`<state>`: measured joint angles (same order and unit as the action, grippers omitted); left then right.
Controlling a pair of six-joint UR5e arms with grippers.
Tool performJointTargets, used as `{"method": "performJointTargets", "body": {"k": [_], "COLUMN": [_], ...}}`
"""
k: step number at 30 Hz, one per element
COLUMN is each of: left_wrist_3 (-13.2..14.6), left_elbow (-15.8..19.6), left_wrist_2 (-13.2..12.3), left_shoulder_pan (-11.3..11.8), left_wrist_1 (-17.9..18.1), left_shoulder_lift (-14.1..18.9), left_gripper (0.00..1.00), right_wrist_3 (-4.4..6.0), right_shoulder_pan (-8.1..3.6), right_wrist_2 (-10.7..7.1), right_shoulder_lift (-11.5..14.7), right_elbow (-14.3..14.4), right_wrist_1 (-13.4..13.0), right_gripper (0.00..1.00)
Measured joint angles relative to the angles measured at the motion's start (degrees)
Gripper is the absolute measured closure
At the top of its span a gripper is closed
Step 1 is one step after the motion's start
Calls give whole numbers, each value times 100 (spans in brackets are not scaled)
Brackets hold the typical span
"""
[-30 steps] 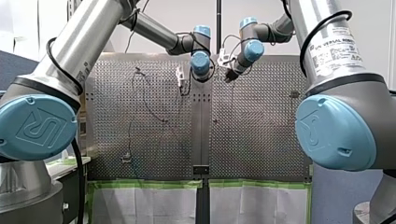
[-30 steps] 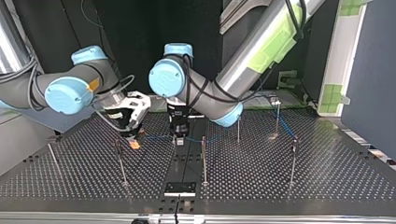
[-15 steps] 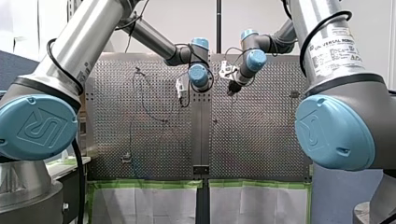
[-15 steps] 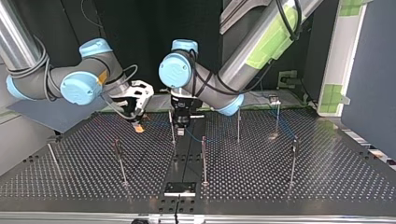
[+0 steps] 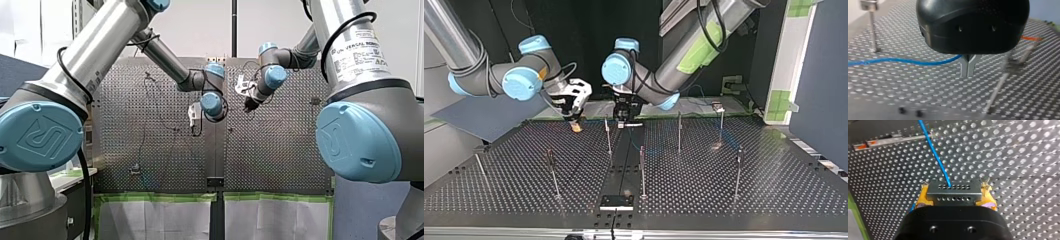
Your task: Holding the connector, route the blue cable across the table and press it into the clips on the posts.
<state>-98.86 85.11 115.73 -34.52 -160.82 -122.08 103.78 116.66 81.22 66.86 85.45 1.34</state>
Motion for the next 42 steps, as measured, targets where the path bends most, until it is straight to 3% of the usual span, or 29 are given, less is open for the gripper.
{"method": "performJointTargets", "body": {"k": [5,11,18,26,32,37,42], "left_wrist_3": [-42,-67,-110,-198,-289,-304,-312], "left_elbow": [234,536,914,1294,1171,951,727], "left_wrist_2": [-63,-189,-364,-656,-752,-780,-833], "left_shoulder_pan": [-11,-11,-4,31,51,61,119], "left_wrist_1": [235,536,916,1258,1260,1123,1063], "left_shoulder_lift": [-57,-64,-74,-305,-360,-364,-370], "left_gripper": [100,100,100,100,100,100,100], "right_wrist_3": [56,62,-19,-51,-270,-491,-523], "right_shoulder_pan": [0,1,-10,-101,-125,-136,-183], "right_wrist_2": [-5,18,181,151,83,225,325], "right_shoulder_lift": [-11,-56,-285,-342,-462,-503,-583], "right_elbow": [265,528,582,582,576,575,574], "right_wrist_1": [-249,-343,-346,-358,-355,-368,-492], "right_gripper": [100,100,100,100,100,100,100]}}
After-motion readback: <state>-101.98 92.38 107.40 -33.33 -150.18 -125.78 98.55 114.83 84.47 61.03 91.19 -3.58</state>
